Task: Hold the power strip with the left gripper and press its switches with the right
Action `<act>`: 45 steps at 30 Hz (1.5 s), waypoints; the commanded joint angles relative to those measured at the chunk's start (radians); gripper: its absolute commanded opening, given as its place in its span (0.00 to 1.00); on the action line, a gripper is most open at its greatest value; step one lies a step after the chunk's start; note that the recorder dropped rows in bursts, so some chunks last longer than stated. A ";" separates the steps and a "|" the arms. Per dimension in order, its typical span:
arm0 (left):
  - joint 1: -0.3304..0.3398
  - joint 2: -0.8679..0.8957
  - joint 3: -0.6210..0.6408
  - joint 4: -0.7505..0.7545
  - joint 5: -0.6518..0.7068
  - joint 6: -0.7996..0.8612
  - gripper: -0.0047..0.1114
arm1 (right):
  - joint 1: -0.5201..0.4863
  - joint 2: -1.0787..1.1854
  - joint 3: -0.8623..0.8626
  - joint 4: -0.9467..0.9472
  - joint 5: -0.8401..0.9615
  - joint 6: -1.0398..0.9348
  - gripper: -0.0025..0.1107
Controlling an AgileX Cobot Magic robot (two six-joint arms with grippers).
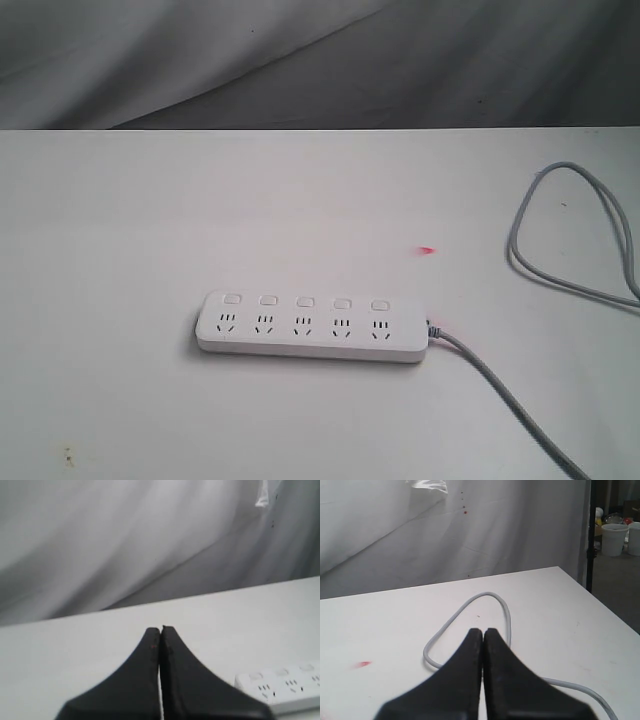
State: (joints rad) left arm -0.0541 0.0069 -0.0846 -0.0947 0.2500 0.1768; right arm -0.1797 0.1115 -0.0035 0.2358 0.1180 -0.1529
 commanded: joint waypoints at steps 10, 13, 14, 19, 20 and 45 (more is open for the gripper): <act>-0.003 -0.004 0.085 0.037 0.063 -0.042 0.04 | -0.008 -0.001 0.003 -0.006 -0.001 0.005 0.02; -0.003 -0.004 0.085 0.037 0.063 -0.042 0.04 | -0.008 -0.001 0.003 -0.006 -0.001 0.005 0.02; -0.003 -0.004 0.085 0.037 0.063 -0.042 0.04 | -0.008 -0.001 0.003 -0.006 -0.001 0.005 0.02; -0.003 -0.004 0.085 0.037 0.063 -0.042 0.04 | -0.008 -0.001 0.003 -0.006 -0.001 0.005 0.02; -0.003 -0.004 0.085 0.037 0.063 -0.042 0.04 | -0.008 -0.001 0.003 -0.006 -0.001 0.005 0.02; -0.003 -0.004 0.085 0.037 0.063 -0.042 0.04 | -0.008 -0.001 0.003 -0.001 -0.001 0.005 0.02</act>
State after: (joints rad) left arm -0.0541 0.0069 -0.0045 -0.0585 0.3167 0.1450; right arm -0.1797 0.1115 -0.0035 0.2358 0.1180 -0.1529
